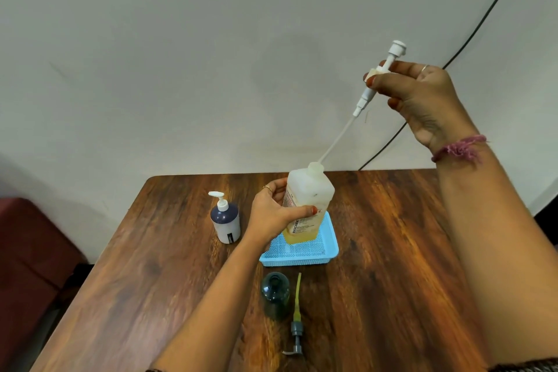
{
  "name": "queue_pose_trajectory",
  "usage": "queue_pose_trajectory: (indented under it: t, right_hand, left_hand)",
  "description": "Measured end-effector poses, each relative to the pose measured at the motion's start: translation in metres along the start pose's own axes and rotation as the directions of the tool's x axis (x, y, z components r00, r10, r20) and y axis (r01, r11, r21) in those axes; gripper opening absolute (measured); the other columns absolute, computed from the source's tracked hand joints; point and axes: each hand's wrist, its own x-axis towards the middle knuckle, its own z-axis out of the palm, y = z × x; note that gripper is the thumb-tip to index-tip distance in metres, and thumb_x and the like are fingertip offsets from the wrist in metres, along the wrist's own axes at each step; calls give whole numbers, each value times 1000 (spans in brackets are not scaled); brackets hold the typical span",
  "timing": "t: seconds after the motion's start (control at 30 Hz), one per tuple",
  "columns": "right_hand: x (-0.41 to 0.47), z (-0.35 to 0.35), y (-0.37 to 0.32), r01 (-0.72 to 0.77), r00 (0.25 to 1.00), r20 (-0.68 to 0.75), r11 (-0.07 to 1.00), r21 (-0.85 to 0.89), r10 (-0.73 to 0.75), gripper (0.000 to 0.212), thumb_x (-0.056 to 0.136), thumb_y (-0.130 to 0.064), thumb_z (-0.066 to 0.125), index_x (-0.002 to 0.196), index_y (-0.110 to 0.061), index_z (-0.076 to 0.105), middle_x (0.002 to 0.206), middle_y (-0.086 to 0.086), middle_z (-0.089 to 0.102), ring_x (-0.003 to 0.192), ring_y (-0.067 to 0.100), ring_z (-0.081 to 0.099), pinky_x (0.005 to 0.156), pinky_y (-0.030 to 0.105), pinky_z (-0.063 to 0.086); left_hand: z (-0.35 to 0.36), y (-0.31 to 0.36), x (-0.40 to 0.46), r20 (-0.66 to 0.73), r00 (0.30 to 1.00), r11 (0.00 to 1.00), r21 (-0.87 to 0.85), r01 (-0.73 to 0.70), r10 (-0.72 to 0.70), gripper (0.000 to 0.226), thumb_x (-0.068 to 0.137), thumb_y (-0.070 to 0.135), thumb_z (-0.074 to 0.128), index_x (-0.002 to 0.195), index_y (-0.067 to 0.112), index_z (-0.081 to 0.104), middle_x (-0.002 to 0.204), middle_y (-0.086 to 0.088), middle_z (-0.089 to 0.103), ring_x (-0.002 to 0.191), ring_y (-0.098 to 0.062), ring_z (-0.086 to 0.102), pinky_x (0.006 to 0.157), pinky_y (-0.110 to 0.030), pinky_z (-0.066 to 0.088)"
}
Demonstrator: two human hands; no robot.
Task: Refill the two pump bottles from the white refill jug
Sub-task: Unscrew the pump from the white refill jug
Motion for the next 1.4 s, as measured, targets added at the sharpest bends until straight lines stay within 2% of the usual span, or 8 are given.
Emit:
queue_pose_trajectory:
  t: [0.3,0.43,0.53,0.63,0.73,0.93,1.1,1.4]
  right_hand:
    - [-11,-20,15,-45,997,-46,984,172,54,19,76,-21,76,95,-20,71,105,-1,73,88,7,60,73,25,36]
    - [-34,-30,48,-35,987,-145,967,251,73,27,80,-12,72,101,-24,61,105,-6,73,91,5,62,70,23,37]
    - [-64,-34,87,37,952,-305,968,250,42,36,79,3,70,105,-20,59,102,-4,72,96,7,67,74,21,48]
    - [-101,-38,140,-33,906,-417,994,102,73,42,77,3,73,114,-10,60,108,4,69,94,7,67,81,20,54]
    - [-140,-42,196,-129,884,-452,992,2,116,47,74,-4,77,114,-19,59,107,-1,69,100,12,66,86,27,54]
    - [-208,-43,261,-306,837,-527,925,-227,147,54,74,-10,79,122,-15,54,111,8,68,99,20,64,75,18,45]
    - [-246,-39,297,-413,831,-516,854,-318,209,63,73,-6,78,127,-10,47,111,7,67,97,24,64,71,20,43]
    - [-275,-30,324,-468,855,-461,736,-489,237,34,79,-7,73,111,-4,63,114,13,58,90,17,54,74,24,41]
  left_hand:
    - [4,-4,-4,8,1000,1000,2,-2,2,75,58,23,90,124,20,53,118,7,63,99,-5,65,74,-23,58]
    - [12,-8,-14,13,1000,1000,30,-9,9,71,63,24,87,124,23,51,110,19,56,96,3,57,60,-5,47]
    - [22,-19,-24,38,999,999,33,0,-2,73,64,23,86,127,22,50,118,14,56,108,-4,55,66,-7,49]
    - [34,-36,-34,83,995,999,13,53,-54,68,65,21,86,122,28,49,122,11,56,116,-8,52,84,-18,50]
    - [49,-53,-47,115,989,996,15,91,-92,67,67,18,85,123,29,48,123,12,56,118,-7,52,87,-18,48]
    - [73,-93,-69,194,974,993,30,117,-120,68,72,16,82,130,24,47,127,9,58,119,-8,54,98,-30,49]
    - [85,-116,-84,230,962,989,62,137,-148,69,77,14,78,135,23,41,127,13,54,117,-3,53,92,-17,48]
    - [89,-145,-88,221,953,978,92,188,-205,69,78,13,76,130,31,35,130,11,52,123,-7,49,96,-22,47]
